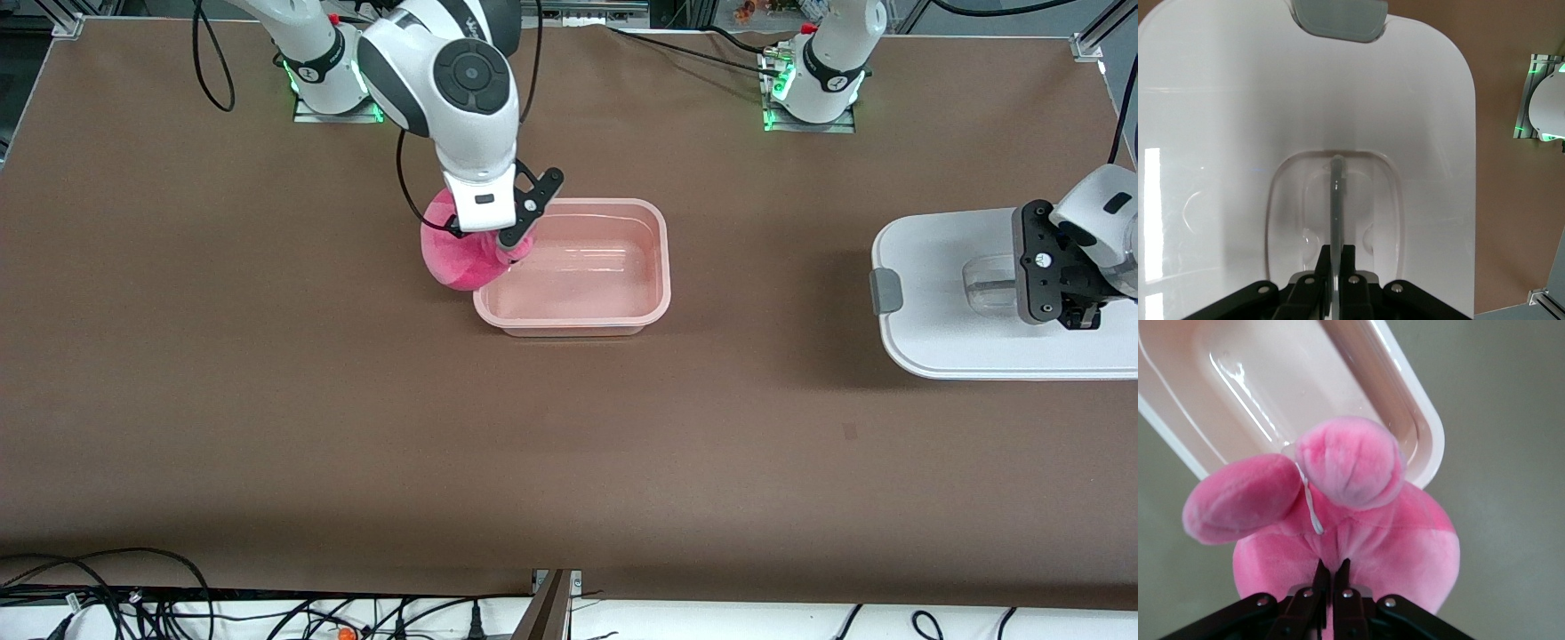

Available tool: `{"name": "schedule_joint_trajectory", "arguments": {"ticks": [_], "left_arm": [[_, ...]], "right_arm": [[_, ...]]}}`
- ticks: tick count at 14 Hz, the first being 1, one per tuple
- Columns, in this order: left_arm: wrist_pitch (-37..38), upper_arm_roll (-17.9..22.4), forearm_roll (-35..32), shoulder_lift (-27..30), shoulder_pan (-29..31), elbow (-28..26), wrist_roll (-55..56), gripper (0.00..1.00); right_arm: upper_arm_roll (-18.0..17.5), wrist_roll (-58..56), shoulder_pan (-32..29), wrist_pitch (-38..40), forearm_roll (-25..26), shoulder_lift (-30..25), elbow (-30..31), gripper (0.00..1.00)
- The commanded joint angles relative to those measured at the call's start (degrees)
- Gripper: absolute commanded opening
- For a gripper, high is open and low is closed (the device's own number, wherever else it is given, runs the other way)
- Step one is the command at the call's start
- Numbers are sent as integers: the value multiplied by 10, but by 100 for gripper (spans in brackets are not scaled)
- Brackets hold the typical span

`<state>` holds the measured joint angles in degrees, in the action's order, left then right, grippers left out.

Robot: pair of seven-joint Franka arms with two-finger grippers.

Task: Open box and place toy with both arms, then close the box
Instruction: 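Carry the pink toy with the right gripper into the open pink box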

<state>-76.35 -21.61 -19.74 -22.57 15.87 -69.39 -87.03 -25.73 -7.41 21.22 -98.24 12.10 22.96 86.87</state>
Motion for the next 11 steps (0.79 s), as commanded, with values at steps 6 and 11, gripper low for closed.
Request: {"name": "schedule_joint_trajectory", "arguments": {"ticks": [6, 11], "left_arm": [[8, -4, -18, -4, 0, 11, -12, 0], [9, -4, -16, -4, 0, 10, -12, 0]], "right_arm": [[7, 88, 24, 31, 18, 38, -88, 100], [15, 92, 14, 152, 16, 33, -159, 100]]}}
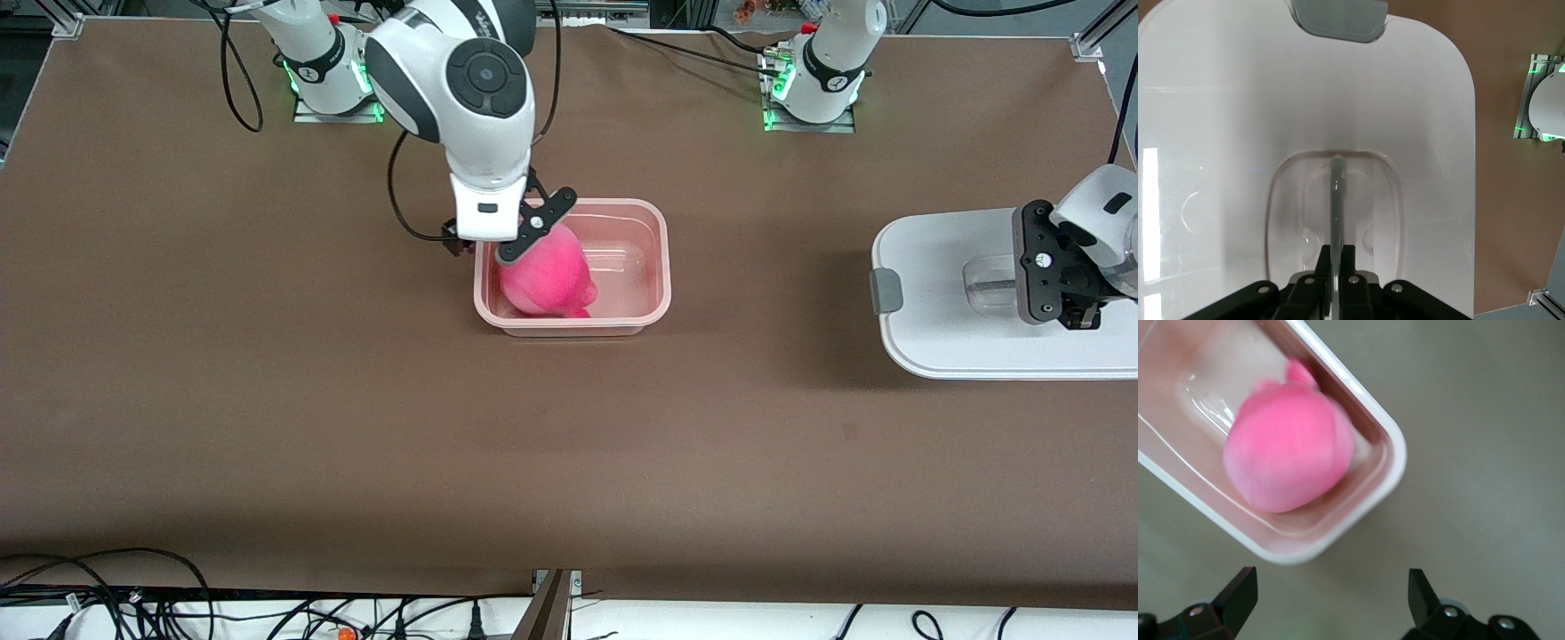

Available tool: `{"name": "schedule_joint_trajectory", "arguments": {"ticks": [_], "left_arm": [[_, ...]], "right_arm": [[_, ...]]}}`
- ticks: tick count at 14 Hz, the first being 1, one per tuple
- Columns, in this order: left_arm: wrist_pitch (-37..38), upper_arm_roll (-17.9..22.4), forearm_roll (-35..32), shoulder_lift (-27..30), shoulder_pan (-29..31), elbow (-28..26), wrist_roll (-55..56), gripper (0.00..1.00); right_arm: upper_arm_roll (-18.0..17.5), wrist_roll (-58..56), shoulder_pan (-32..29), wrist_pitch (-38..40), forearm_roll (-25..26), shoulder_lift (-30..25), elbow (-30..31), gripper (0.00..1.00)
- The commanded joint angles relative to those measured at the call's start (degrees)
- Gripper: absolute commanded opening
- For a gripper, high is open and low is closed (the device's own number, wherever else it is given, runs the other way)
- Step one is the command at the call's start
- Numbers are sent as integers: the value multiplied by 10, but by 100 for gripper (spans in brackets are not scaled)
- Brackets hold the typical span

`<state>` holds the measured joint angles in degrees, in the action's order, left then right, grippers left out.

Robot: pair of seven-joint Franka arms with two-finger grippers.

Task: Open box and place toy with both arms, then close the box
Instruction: 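Open the right gripper and withdraw it from the box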

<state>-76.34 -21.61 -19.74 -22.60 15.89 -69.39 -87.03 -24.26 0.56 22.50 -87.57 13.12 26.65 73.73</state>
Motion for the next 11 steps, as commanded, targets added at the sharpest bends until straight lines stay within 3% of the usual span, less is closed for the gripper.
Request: {"name": "schedule_joint_trajectory", "arguments": {"ticks": [1, 5, 7, 9, 11], "left_arm": [[9, -4, -16, -3, -1, 10, -12, 0], [15, -5, -4, -4, -2, 9, -14, 0], [29, -6, 43, -4, -2, 5, -14, 0], [36, -8, 88, -11, -20, 1, -3, 0], [37, -8, 140, -27, -60, -4, 32, 0]], "right_arm": [[15, 12, -2, 59, 7, -8, -28, 100], [139, 10, -19, 77, -19, -32, -28, 100], [202, 8, -44, 76, -50, -33, -30, 100], [233, 7, -84, 72, -75, -33, -33, 100], [235, 6, -139, 75, -79, -35, -33, 100]]}}
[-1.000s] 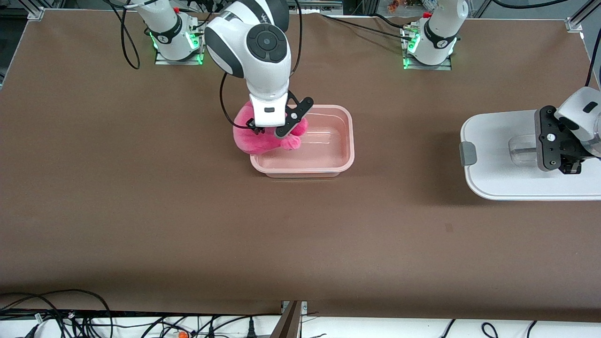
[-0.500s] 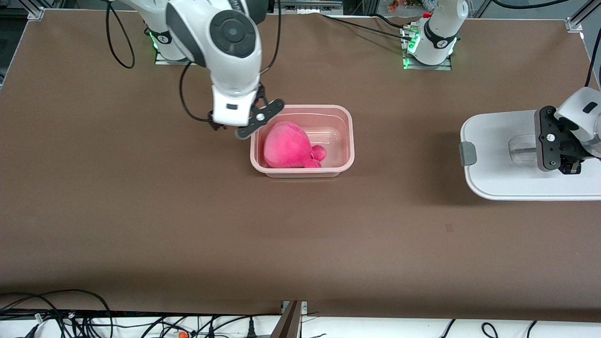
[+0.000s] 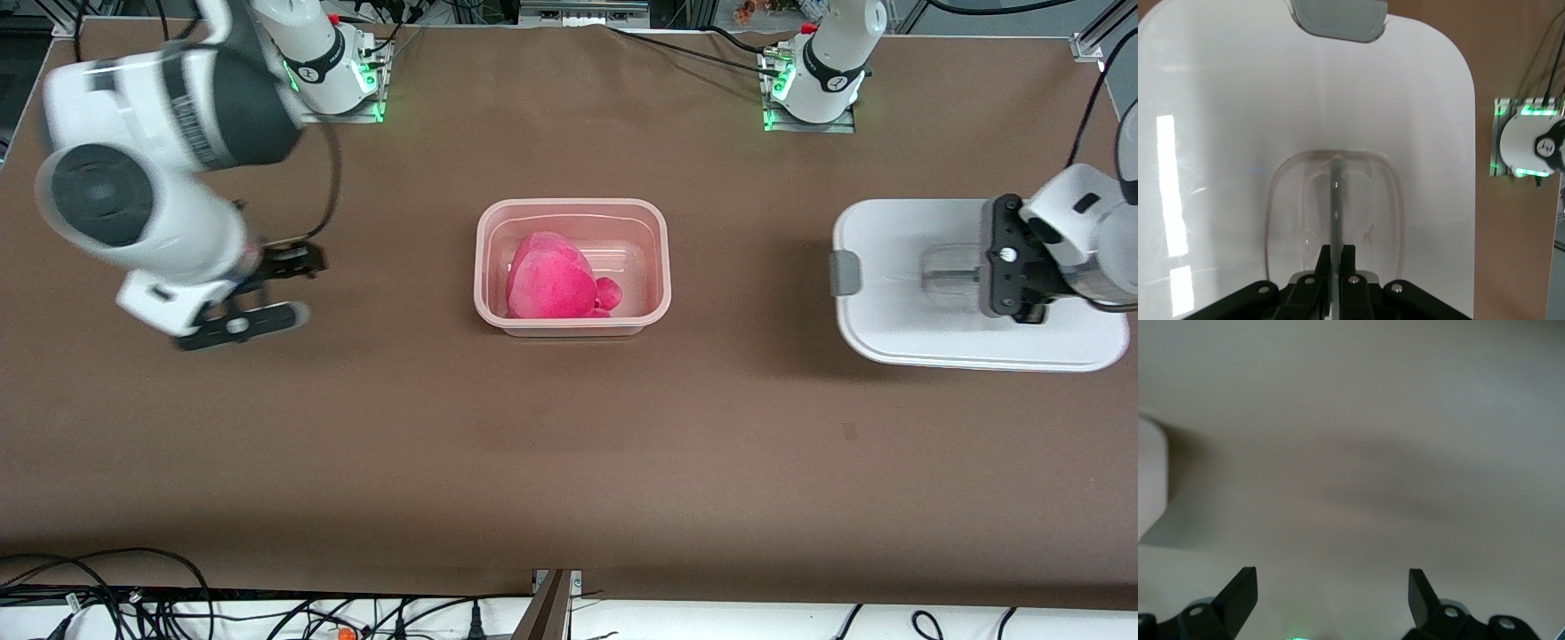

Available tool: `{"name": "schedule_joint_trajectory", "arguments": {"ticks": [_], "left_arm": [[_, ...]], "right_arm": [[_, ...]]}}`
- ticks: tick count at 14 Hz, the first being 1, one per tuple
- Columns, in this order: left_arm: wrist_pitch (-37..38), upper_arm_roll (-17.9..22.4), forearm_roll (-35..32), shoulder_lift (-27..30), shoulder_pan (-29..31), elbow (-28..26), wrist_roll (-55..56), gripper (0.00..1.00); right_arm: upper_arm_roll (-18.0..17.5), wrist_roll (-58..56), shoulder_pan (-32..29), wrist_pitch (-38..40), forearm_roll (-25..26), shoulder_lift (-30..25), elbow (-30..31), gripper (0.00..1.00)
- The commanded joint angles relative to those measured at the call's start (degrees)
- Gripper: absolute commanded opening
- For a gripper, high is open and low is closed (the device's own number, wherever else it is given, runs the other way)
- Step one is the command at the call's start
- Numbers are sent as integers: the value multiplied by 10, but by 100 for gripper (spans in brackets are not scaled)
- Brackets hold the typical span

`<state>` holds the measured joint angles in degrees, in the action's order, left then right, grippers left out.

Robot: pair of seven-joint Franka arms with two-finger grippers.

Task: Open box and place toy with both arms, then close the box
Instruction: 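Carry the lid with the left gripper back over the box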

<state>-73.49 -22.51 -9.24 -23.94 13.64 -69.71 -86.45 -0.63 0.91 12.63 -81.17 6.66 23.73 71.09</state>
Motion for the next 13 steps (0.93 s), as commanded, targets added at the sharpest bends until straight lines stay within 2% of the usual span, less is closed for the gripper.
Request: {"name": "schedule_joint_trajectory", "arguments": {"ticks": [1, 3, 6, 7, 9, 12, 13], "left_arm": [[9, 1, 58, -23, -59, 0, 56, 0], [5, 2, 112, -41, -111, 1, 136, 0], [-24, 1, 134, -97, -205, 12, 207, 0], [-46, 2, 159, -109, -217, 11, 234, 0], [-88, 3, 167, -122, -260, 11, 310, 0], [-151, 4, 166, -139, -309, 7, 363, 0], [-169, 4, 165, -143, -325, 7, 376, 0]], "right_arm": [[-2, 1, -58, 11, -17, -9, -7, 100], [2, -12, -73, 13, -16, -22, -7, 100], [20, -37, -101, 13, -16, -62, 5, 100], [29, -43, -105, 14, -16, -81, 26, 100], [61, -48, -109, 13, -17, -125, 81, 100], [67, -42, -108, -4, -15, -211, 193, 100], [67, -49, -108, -27, -15, -221, 212, 100]]}}
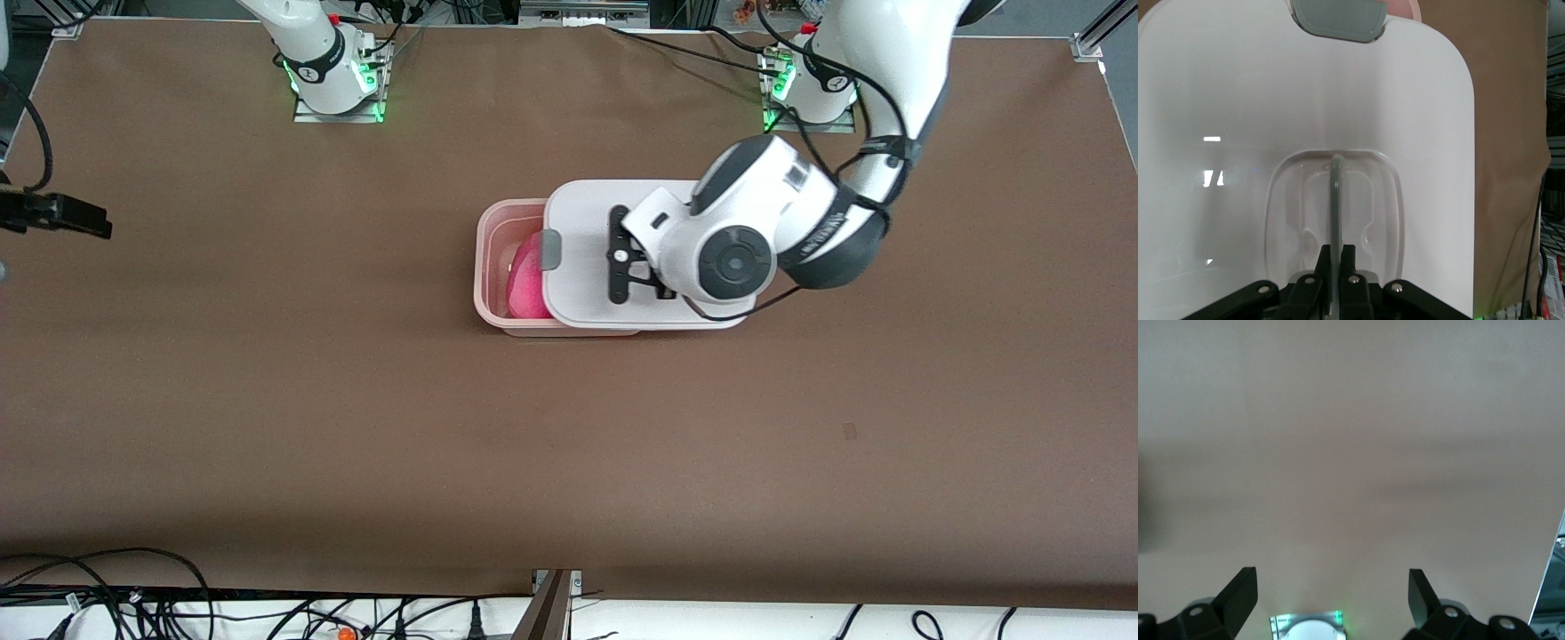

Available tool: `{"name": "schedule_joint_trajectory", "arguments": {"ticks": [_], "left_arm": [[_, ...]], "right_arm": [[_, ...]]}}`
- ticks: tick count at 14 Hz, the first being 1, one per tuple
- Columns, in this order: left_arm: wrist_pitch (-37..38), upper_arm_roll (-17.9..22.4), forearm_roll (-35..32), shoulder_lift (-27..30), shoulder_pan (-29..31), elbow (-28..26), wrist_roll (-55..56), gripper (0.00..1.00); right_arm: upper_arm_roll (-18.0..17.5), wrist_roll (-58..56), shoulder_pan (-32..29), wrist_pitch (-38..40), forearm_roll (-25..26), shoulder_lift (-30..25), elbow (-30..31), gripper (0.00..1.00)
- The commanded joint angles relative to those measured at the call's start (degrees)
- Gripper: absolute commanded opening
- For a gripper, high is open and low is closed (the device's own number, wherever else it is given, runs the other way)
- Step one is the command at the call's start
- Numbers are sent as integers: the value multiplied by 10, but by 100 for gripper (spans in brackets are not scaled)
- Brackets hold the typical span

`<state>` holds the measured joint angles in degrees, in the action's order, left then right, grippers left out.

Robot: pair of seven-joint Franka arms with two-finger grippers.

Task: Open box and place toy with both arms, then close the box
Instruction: 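Carry the lid with the left gripper back over the box, then lower the lid onto the box and press it down with the left gripper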

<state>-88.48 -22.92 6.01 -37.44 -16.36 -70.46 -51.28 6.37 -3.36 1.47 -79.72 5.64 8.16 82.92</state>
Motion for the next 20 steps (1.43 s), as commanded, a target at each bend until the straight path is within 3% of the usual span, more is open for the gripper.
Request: {"name": "schedule_joint_trajectory", "arguments": {"ticks": [1, 5, 10, 20], "left_arm": [[-37, 9, 11, -11, -41, 12, 45, 0], [-89, 10, -40, -27, -97, 9, 119, 0], [-126, 10, -46, -46, -100, 9, 122, 0], [-129, 11, -51, -53, -101, -9, 107, 0]], "right_arm": [[-3, -9, 4, -36, -9, -70, 94, 100], [-3, -9, 4, -43, -9, -97, 82, 100], [0, -16, 3, 9, -23, -78, 50, 100], [-1, -9, 4, 10, -22, -59, 37, 100]]}}
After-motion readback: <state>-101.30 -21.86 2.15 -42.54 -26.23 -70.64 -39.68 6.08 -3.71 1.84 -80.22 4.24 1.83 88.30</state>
